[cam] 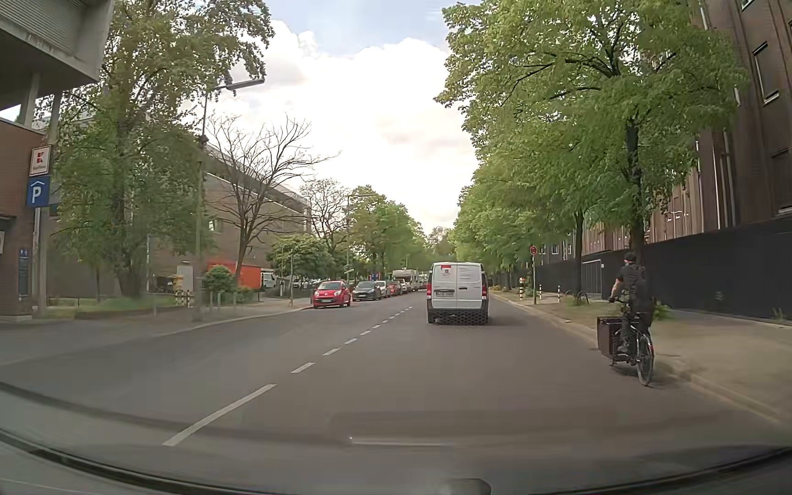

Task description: Follow the waypoints while adhering to traffic rules and regulations

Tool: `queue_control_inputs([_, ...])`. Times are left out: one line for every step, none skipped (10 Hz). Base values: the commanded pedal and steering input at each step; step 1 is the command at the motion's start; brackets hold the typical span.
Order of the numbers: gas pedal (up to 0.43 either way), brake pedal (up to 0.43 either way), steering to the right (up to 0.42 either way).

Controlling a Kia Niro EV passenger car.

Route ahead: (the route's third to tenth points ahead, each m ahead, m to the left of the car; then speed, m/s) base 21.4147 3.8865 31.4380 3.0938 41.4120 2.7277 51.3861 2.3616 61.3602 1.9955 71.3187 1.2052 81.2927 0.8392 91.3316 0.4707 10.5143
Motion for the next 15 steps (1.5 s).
queue_control_inputs([0.067,0.018,-0.004])
queue_control_inputs([0.067,0.018,0.001])
queue_control_inputs([0.067,0.024,0.009])
queue_control_inputs([0.059,0.018,0.011])
queue_control_inputs([0.047,0.024,0.012])
queue_control_inputs([0.047,0.024,0.014])
queue_control_inputs([0.039,0.024,0.015])
queue_control_inputs([0.008,0.018,0.019])
queue_control_inputs([0.000,0.024,0.024])
queue_control_inputs([0.000,0.018,0.028])
queue_control_inputs([0.000,0.018,0.028])
queue_control_inputs([0.000,0.024,0.029])
queue_control_inputs([0.008,0.018,0.026])
queue_control_inputs([0.020,0.018,0.022])
queue_control_inputs([0.000,0.018,0.019])
